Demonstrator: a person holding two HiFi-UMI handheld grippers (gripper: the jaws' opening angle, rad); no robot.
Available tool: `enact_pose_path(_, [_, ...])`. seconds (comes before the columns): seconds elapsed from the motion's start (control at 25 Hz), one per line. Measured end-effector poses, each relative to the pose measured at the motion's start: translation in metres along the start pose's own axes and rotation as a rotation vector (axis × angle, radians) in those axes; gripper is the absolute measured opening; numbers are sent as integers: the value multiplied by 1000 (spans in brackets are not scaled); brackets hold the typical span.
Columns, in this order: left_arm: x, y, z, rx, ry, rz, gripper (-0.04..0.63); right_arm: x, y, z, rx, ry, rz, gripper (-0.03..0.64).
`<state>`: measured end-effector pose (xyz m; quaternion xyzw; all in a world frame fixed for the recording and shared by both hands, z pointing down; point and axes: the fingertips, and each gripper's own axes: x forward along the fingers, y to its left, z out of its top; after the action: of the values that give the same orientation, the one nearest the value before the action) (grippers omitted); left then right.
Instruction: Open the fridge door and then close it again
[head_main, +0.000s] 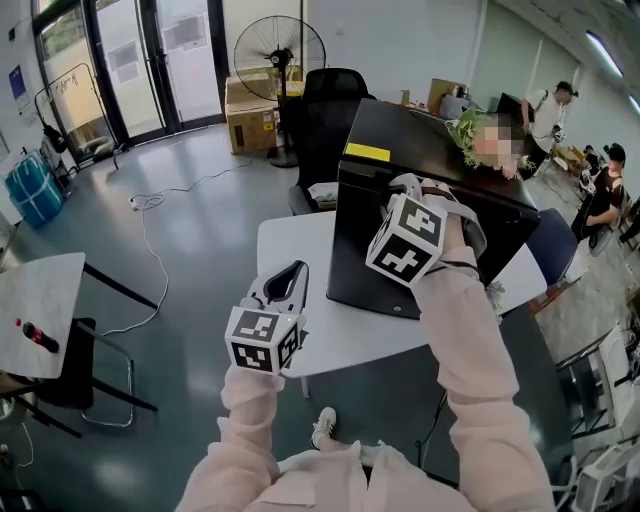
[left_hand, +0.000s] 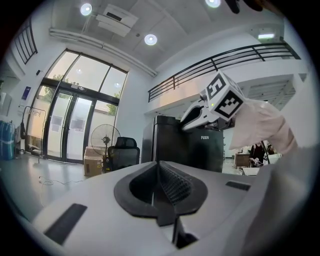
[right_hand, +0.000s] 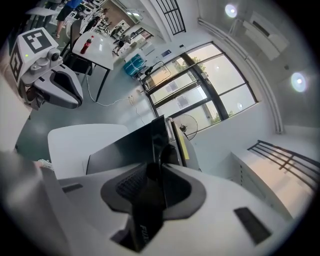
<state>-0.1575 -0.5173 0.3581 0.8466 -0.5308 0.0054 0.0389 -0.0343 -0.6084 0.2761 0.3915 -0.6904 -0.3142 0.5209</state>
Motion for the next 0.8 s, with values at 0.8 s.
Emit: enact_pose_path(0.8, [-81, -63, -35, -26, 28, -24, 12, -84, 56, -11, -96, -71, 25, 112])
